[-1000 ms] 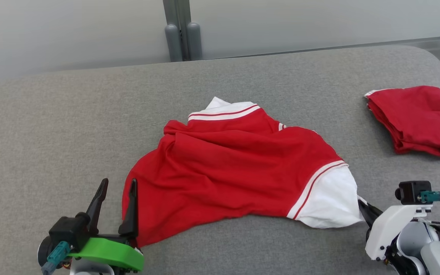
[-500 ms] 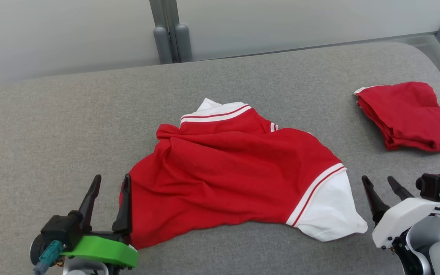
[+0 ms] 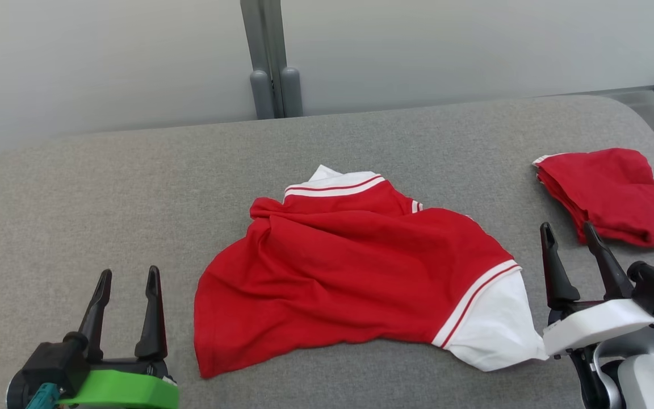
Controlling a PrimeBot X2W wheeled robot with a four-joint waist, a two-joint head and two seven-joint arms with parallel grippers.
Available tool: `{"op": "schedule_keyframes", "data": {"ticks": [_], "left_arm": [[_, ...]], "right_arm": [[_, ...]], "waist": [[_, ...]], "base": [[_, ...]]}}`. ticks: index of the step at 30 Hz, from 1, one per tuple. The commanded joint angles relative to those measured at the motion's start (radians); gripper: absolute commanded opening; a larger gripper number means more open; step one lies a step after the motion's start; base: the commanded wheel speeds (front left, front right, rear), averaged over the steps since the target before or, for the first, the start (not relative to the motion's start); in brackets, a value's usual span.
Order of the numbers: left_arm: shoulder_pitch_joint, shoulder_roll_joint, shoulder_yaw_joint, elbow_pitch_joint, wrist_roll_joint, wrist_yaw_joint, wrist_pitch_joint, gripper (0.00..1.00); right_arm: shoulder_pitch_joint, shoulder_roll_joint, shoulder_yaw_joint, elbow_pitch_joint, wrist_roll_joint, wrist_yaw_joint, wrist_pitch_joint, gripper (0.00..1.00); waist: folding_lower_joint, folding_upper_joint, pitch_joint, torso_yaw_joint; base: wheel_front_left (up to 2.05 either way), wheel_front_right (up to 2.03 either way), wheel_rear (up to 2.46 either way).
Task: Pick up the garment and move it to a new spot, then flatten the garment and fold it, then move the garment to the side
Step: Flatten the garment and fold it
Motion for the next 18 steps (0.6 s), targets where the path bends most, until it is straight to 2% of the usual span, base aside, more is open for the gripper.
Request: {"op": "schedule_keyframes", "data": {"ticks": [1, 8, 18], "left_arm": [[0.019, 0.000, 0.009, -0.005, 0.011, 0.006, 0.000, 1.00], [0.062, -0.016, 0.029, 0.001, 0.020, 0.000, 0.000, 1.00], [0.063, -0.027, 0.036, 0.007, 0.028, -0.011, 0.000, 1.00]], "right_arm": [[0.014, -0.006, 0.006, 0.009, -0.009, 0.000, -0.020, 1.00], [0.039, -0.011, 0.001, 0.043, -0.027, 0.000, -0.075, 1.00], [0.022, -0.028, 0.017, 0.060, -0.032, 0.000, -0.069, 1.00]], "waist": [[0.0000, 0.0000, -0.014, 0.004], [0.0000, 0.0000, -0.030, 0.003], [0.0000, 0.0000, -0.032, -0.002]], "base": [[0.00, 0.00, 0.00], [0.00, 0.00, 0.00], [0.00, 0.00, 0.00]]}}
